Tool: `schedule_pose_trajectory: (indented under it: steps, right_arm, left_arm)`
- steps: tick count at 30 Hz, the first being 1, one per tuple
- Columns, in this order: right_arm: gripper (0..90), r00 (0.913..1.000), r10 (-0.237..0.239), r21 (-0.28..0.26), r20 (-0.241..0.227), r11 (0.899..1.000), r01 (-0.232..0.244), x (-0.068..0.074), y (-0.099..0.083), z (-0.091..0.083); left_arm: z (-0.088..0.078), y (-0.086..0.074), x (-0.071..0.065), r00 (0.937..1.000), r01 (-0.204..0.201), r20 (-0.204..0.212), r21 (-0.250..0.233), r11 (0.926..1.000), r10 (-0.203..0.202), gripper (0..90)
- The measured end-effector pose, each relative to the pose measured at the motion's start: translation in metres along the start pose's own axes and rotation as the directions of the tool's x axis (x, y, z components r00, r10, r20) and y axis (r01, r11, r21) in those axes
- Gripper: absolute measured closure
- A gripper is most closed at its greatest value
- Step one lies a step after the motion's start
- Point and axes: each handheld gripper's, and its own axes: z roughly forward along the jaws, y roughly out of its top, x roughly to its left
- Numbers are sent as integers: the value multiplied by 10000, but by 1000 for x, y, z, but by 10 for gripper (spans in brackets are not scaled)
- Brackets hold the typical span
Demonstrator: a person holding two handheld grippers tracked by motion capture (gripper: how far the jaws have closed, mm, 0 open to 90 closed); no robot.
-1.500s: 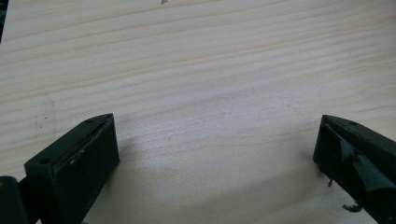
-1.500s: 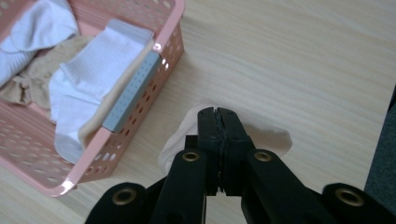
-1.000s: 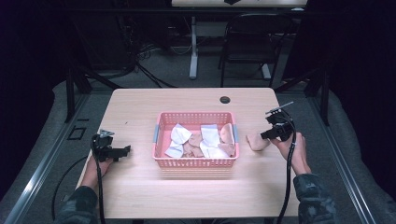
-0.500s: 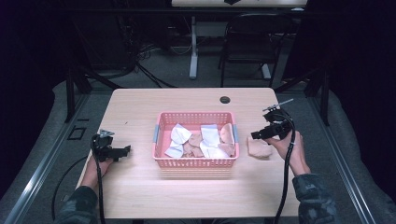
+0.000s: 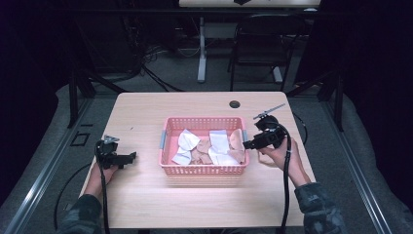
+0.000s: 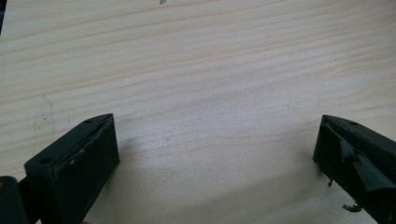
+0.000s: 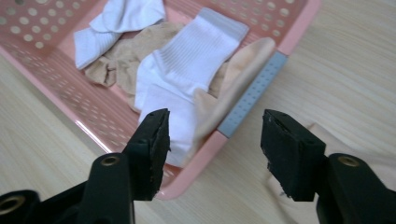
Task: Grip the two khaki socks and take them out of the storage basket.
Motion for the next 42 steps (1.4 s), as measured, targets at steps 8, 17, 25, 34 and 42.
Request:
schedule_pose_trajectory:
  steps: [8,17,25,34,42]
  right_arm:
    - [572,9992,-315,442,-229,9985,325,17,3,16]
    - [649,9986,-360,781,394,9964,328,22,3,29]
    - [674,9956,-485,968,797,9945,407,21,1,36]
    - [758,9918,-539,678,1155,9966,463,22,-1,39]
    - [849,9922,-600,668,1095,9964,528,21,-4,45]
  left_arm:
    - [0,0,0,10000,-6,4,6,10000,6,0]
    - [0,0,0,10000,-28,22,-7,10000,28,0]
    - [0,0,0,10000,-41,34,-9,10000,41,0]
    - [0,0,0,9999,-73,73,-9,10000,73,0]
    - [0,0,0,9999,-75,74,-8,10000,75,0]
